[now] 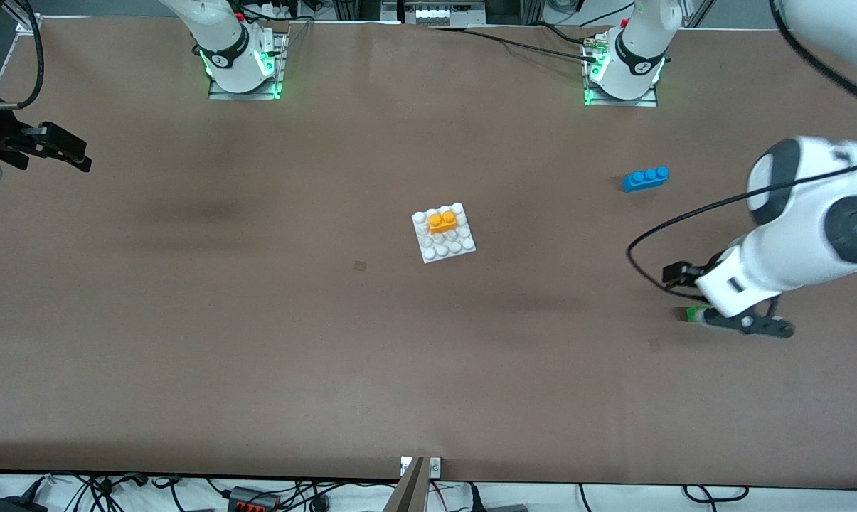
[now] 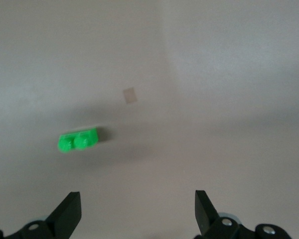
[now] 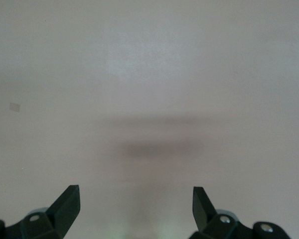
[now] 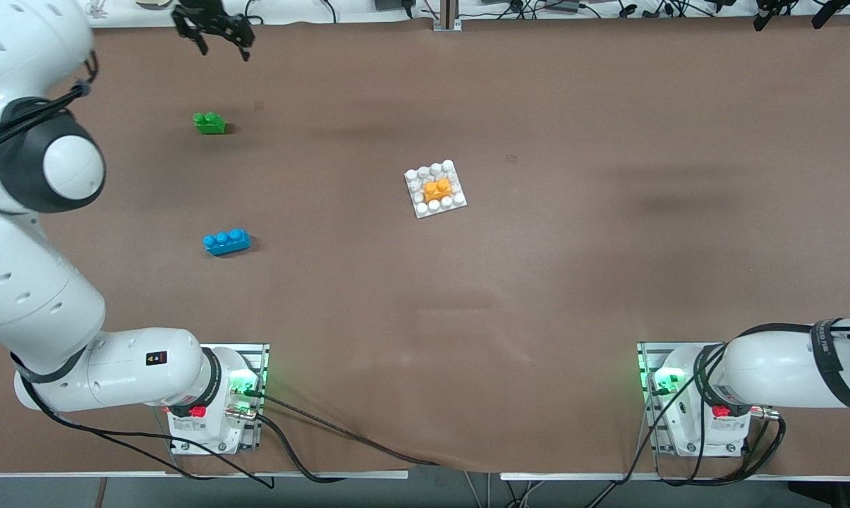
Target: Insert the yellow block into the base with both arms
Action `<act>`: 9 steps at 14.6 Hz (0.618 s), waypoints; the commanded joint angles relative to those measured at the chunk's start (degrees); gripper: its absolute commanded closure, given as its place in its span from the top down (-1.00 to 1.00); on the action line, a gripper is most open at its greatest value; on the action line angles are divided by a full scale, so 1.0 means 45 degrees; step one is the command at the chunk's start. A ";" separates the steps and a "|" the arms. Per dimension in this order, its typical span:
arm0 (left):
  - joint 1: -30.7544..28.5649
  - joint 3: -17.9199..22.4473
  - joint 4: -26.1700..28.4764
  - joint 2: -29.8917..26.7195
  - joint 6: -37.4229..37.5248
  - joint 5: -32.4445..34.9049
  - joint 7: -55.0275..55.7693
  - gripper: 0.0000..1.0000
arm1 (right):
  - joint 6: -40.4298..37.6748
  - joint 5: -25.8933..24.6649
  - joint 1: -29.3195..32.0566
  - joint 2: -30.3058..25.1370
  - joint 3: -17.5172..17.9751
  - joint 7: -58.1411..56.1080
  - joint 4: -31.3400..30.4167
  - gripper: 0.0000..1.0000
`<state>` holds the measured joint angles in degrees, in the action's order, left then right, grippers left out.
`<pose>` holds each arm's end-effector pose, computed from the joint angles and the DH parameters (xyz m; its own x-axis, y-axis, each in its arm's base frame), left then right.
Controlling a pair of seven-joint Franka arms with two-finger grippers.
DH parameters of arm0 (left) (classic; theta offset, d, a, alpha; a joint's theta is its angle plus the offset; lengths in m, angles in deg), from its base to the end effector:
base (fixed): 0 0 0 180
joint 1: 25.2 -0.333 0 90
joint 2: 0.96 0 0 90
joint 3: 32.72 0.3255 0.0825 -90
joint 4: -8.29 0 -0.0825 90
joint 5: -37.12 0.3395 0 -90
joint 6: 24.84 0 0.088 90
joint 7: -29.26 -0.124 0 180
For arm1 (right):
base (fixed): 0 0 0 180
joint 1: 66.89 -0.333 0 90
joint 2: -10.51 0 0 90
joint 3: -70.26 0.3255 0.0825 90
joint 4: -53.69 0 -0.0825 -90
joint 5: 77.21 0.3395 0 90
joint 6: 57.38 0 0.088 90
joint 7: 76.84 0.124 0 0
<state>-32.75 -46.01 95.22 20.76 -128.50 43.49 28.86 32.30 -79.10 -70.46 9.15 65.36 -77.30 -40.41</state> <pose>0.6207 -0.0314 0.4482 0.9894 -0.1235 -0.0768 -0.1254 -0.9919 -0.0200 0.4988 -0.0162 0.5980 0.9984 -0.0152 -0.0537 -0.0136 -0.9994 0.0305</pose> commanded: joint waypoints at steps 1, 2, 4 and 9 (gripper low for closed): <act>0.0077 0.0513 0.2533 -0.2964 -0.0031 -0.0653 0.0011 1.00 | -0.0260 0.0227 -0.0105 0.0067 -0.0082 0.0043 0.0266 1.00; 0.0135 0.0513 0.2731 -0.3590 0.0278 -0.0653 0.0361 1.00 | -0.0260 0.0227 -0.0105 0.0067 -0.0082 0.0043 0.0266 1.00; 0.0135 0.0513 0.2597 -0.4373 0.1312 -0.0672 0.0734 1.00 | -0.0280 0.0227 -0.0124 0.0067 -0.0082 0.0024 0.0266 1.00; 0.0311 0.0144 0.2538 -0.4963 0.1824 -0.0886 0.1594 1.00 | -0.0261 0.0227 -0.0124 0.0067 -0.0063 0.0024 0.0266 1.00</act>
<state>-31.90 -44.66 105.59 -1.11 -120.55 41.13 34.55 32.21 -79.10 -70.69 9.16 65.36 -77.30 -40.37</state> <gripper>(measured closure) 0.000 0.000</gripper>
